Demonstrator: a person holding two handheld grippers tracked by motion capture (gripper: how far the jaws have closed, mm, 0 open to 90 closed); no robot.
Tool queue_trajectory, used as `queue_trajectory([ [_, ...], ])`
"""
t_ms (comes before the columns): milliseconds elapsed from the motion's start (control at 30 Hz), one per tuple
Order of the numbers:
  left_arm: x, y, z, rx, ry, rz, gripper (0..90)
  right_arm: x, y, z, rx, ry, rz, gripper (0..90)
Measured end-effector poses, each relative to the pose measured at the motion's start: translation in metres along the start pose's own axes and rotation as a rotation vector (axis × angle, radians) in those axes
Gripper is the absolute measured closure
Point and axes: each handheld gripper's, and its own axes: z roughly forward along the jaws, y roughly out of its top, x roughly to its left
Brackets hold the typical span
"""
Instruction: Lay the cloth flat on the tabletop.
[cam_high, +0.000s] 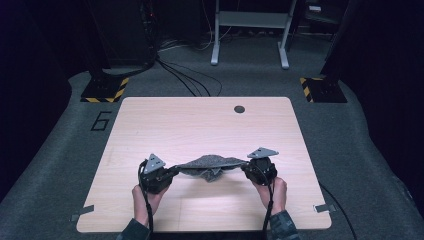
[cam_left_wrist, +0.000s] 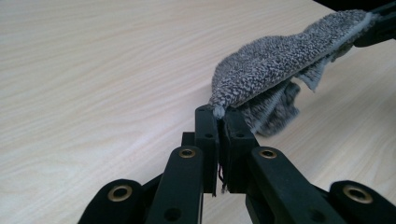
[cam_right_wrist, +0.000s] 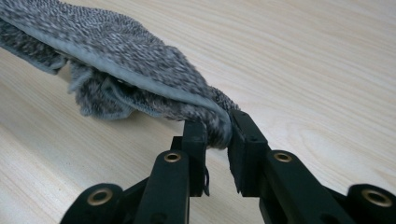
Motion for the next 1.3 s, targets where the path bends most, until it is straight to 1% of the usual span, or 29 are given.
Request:
queue_trajectory([
  [67, 0.002, 0.002, -0.001, -0.001, 0.003, -0.001, 86.2, -0.001, 0.001, -0.003, -0.001, -0.003, -0.001, 76.7],
  [100, 0.003, 0.002, -0.002, 0.002, 0.002, -0.004, 86.2, -0.001, 0.000, -0.004, 0.012, -0.005, 0.009, 75.7],
  [133, 0.005, 0.002, -0.001, 0.000, 0.009, -0.003, 86.2, -0.002, 0.000, -0.003, 0.017, 0.000, -0.001, 74.5],
  [167, 0.005, 0.002, -0.001, 0.000, 0.009, -0.003, 86.1, -0.002, -0.002, -0.004, 0.027, -0.001, 0.005, 73.1],
  [233, 0.007, 0.000, 0.000, 0.017, 0.001, -0.010, 86.2, -0.003, -0.005, -0.002, 0.046, 0.008, 0.005, 69.2],
  [267, 0.007, -0.001, 0.001, 0.022, 0.000, -0.004, 86.1, -0.004, -0.008, -0.002, 0.054, 0.016, 0.005, 67.7],
  [333, 0.008, -0.003, 0.003, 0.032, 0.000, -0.004, 86.1, -0.006, -0.012, -0.002, 0.065, 0.043, 0.007, 62.7],
  [367, 0.009, -0.004, 0.004, 0.037, -0.006, 0.002, 86.1, -0.007, -0.013, -0.001, 0.070, 0.056, 0.002, 59.8],
  [433, 0.010, -0.007, 0.005, 0.049, -0.009, -0.004, 86.0, -0.008, -0.017, -0.002, 0.085, 0.092, -0.003, 54.6],
  [467, 0.010, -0.008, 0.005, 0.046, -0.004, -0.006, 86.0, -0.008, -0.018, -0.003, 0.093, 0.111, -0.003, 52.6],
  [500, 0.011, -0.009, 0.005, 0.050, -0.004, -0.012, 86.0, -0.009, -0.020, -0.003, 0.091, 0.136, -0.011, 49.6],
  [533, 0.011, -0.009, 0.005, 0.050, -0.004, -0.012, 86.0, -0.009, -0.020, -0.003, 0.091, 0.136, -0.011, 49.6],
  [567, 0.012, -0.011, 0.006, 0.056, 0.001, -0.017, 86.0, -0.009, -0.024, -0.005, 0.105, 0.156, -0.018, 47.5],
  [600, 0.013, -0.012, 0.007, 0.059, -0.001, -0.020, 86.0, -0.008, -0.025, -0.005, 0.107, 0.173, -0.029, 45.7],
  [633, 0.013, -0.012, 0.007, 0.058, 0.001, -0.020, 86.0, -0.007, -0.027, -0.006, 0.109, 0.172, -0.025, 45.9],
  [667, 0.013, -0.013, 0.007, 0.061, -0.002, -0.025, 85.9, -0.006, -0.028, -0.007, 0.113, 0.188, -0.023, 46.1],
  [700, 0.013, -0.013, 0.007, 0.061, -0.002, -0.025, 85.9, -0.005, -0.028, -0.007, 0.102, 0.195, -0.032, 46.3],
  [733, 0.013, -0.013, 0.009, 0.061, 0.001, -0.018, 85.9, -0.003, -0.028, -0.007, 0.108, 0.206, -0.044, 46.3],
  [767, 0.013, -0.013, 0.009, 0.061, 0.001, -0.018, 85.9, -0.003, -0.028, -0.007, 0.108, 0.206, -0.044, 46.3],
  [833, 0.012, -0.013, 0.009, 0.066, -0.005, -0.022, 85.9, 0.002, -0.028, -0.006, 0.096, 0.216, -0.072, 47.6],
  [900, 0.012, -0.014, 0.009, 0.067, -0.001, -0.019, 85.9, 0.005, -0.027, -0.006, 0.106, 0.223, -0.078, 51.8],
  [933, 0.013, -0.014, 0.009, 0.069, 0.000, -0.011, 85.9, 0.005, -0.027, -0.004, 0.097, 0.231, -0.095, 53.7],
  [967, 0.014, -0.014, 0.009, 0.073, 0.001, -0.010, 85.9, 0.006, -0.027, -0.004, 0.108, 0.228, -0.099, 56.4],
  [1000, 0.015, -0.015, 0.009, 0.068, 0.007, -0.015, 85.9, 0.007, -0.028, -0.004, 0.105, 0.221, -0.107, 61.1],
  [1033, 0.016, -0.015, 0.010, 0.068, 0.008, -0.024, 85.9, 0.006, -0.028, -0.004, 0.105, 0.224, -0.113, 64.5],
  [1100, 0.018, -0.017, 0.010, 0.067, 0.013, -0.037, 85.9, 0.005, -0.029, -0.005, 0.088, 0.225, -0.113, 71.1],
  [1133, 0.019, -0.017, 0.010, 0.067, 0.013, -0.035, 85.9, 0.004, -0.029, -0.006, 0.096, 0.225, -0.105, 72.8],
  [1233, 0.020, -0.017, 0.010, 0.069, 0.012, -0.041, 85.9, -0.001, -0.030, -0.006, 0.083, 0.216, -0.096, 81.8],
  [1300, 0.021, -0.017, 0.010, 0.072, 0.006, -0.046, 85.9, -0.005, -0.029, -0.007, 0.075, 0.209, -0.087, 85.0],
])
